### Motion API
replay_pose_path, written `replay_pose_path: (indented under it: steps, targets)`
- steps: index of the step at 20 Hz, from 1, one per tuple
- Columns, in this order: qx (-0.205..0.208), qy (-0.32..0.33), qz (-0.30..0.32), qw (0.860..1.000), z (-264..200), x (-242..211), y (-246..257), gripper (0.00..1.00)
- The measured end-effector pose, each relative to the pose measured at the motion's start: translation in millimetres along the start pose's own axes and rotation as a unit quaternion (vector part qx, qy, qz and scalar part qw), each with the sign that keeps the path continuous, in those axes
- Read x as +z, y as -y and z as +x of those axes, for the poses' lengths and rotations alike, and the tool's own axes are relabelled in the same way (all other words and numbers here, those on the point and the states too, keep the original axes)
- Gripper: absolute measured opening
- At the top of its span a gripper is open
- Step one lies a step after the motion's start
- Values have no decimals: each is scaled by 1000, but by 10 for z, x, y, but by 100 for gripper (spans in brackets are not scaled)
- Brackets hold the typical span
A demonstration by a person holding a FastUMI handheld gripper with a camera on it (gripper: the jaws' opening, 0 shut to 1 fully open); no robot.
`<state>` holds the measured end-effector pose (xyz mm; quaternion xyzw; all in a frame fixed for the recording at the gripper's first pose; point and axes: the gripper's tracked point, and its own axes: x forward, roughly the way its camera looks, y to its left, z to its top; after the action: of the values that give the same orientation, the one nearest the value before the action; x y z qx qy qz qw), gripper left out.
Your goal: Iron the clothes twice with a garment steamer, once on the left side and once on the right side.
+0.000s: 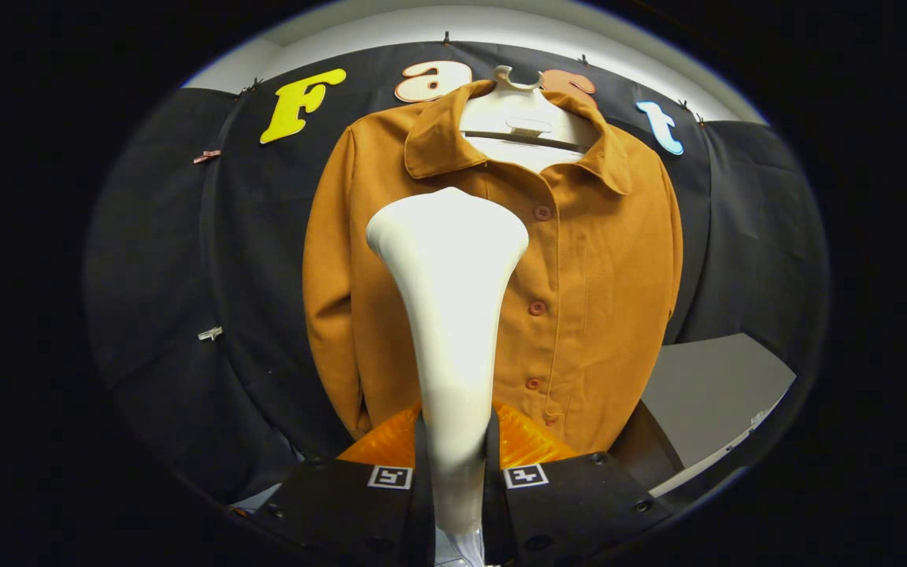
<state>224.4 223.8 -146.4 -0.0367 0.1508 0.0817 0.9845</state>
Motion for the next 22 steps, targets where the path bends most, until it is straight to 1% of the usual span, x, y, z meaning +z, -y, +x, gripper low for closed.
replay_pose_path:
  steps: [5, 9, 15, 22]
  targets:
    - [-23, 15, -9, 1000, 308, -8, -21, 27]
    - [-45, 21, -19, 999, 387, -237, 12, 27]
    - [-51, -1, -11, 999, 473, -895, -16, 27]
    - [-47, -56, -13, 997, 530, -1789, -23, 27]
